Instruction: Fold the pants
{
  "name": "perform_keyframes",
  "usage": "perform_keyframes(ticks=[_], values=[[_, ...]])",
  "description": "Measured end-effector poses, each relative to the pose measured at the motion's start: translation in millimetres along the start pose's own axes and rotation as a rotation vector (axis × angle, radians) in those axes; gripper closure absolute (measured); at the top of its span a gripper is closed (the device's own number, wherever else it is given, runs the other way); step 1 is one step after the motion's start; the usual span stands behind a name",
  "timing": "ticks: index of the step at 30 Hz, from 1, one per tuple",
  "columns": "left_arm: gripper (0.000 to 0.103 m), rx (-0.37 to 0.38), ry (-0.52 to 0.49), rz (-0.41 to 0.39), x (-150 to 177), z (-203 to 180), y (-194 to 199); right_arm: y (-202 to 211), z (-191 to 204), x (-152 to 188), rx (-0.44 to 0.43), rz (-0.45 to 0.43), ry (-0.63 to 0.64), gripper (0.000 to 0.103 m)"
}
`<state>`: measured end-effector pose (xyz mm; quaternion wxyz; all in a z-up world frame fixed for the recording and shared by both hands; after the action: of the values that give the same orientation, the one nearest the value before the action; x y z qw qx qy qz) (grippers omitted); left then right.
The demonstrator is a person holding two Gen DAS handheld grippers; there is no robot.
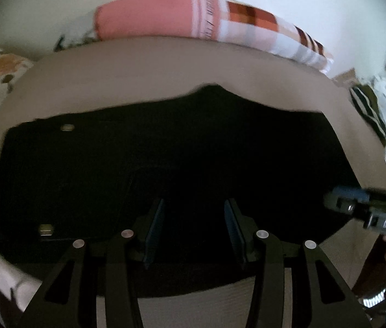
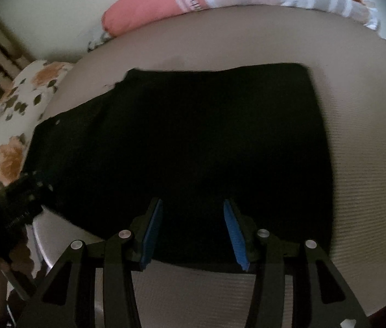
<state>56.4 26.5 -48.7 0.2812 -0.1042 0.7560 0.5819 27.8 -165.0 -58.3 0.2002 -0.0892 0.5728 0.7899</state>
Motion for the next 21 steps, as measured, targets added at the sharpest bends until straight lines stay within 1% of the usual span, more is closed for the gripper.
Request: perform_keyframes(ticks=[4,7,9,12,13,15,17,19,21], values=[[0.056,-0.059,0.07,-0.021,-10,45,29,-11,31,4,-0.05,0.021,0.051,0.057],[0.052,-0.105,0.118,-0.045,-15,81,51,-18,55,5,-0.085,0.033,0.089,0.053],[0.046,-0.133,0.133,-0.058,-16,100,61,-25,75,5,-0.117,0.049,0.119,0.053],[0.046,-0.19,0.168,-0.065,-16,137,75,-33,95,4,-0.151,0.066,0.145,0.052],[0.046,-0.198,0.184,-0.064,-16,146,77,-36,101,3,-0.159,0.071,0.153,0.052],[0.046,-0.201,0.222,-0.061,-16,164,78,-41,114,2,-0.181,0.088,0.175,0.052],[0.046,-0.187,0.242,-0.05,-16,177,75,-44,122,0,-0.193,0.1,0.19,0.052],[0.046,-0.148,0.269,-0.043,-17,189,69,-44,127,-3,-0.199,0.106,0.199,0.051],[0.046,-0.083,0.301,-0.032,-17,201,62,-42,127,-10,-0.198,0.103,0.185,0.051]])
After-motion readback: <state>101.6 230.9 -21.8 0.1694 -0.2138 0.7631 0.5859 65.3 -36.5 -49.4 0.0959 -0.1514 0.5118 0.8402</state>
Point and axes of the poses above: each gripper's, at about its wrist camera, not at the fingertips, and y roughly against the way its jaws point, z to its left, x to its underside, the point moved 4 cm from there along -y, roughly the way its jaws point, and after that the axes turned 7 degrees about -z, right-handed, at the moved point
